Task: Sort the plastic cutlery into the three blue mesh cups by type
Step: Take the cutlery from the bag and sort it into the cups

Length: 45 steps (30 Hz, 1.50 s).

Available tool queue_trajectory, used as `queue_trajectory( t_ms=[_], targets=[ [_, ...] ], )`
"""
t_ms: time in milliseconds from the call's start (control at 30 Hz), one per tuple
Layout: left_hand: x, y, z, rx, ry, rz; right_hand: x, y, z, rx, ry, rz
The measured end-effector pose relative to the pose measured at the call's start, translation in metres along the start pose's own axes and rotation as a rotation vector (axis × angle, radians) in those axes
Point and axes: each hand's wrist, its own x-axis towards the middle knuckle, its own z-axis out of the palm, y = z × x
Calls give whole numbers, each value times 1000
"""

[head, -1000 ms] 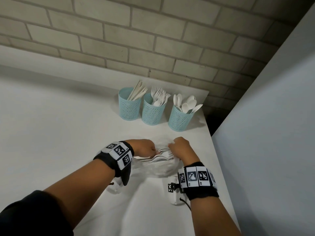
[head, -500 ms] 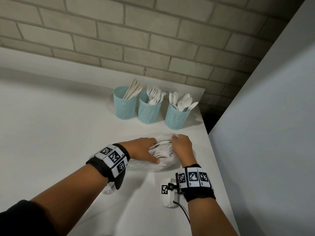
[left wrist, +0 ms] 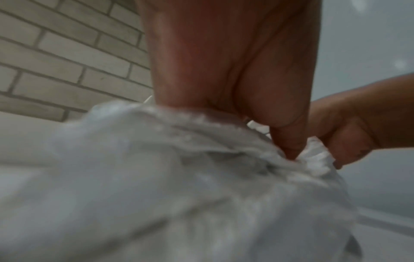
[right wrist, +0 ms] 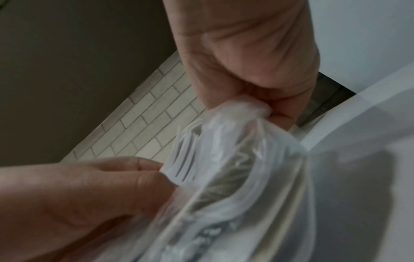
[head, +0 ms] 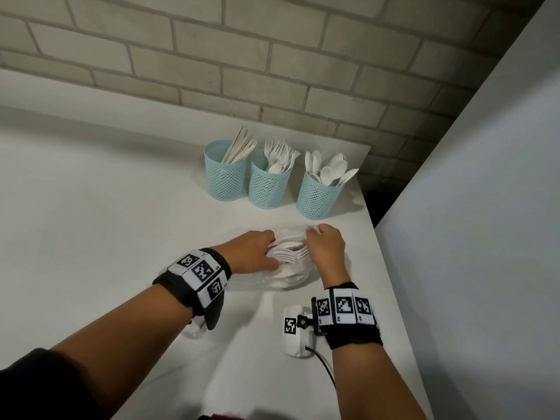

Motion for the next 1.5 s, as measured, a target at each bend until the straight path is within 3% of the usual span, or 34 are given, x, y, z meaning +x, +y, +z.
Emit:
queue_trajectory(
  t_ms=[133, 633, 833, 1167, 1333, 1500],
  targets=[
    [-2, -9, -2, -104, 0, -2, -4, 0, -3, -49, -41, -19],
    [-7, -17, -18, -168, 165, 51, -8, -7, -10, -162, -112, -30],
    [2, -18, -23, -295, 130, -38, -2, -10, -13, -208, -170, -3],
    [14, -14, -23, -559, 98, -36, 5, -25, -23, -140, -343, -17],
    [15, -17, -15, -226, 32, 6, 5, -17, -21, 32, -322, 97],
    [14, -17, -18, -225, 55, 16, 5, -15, -20, 46, -314, 107]
  ],
)
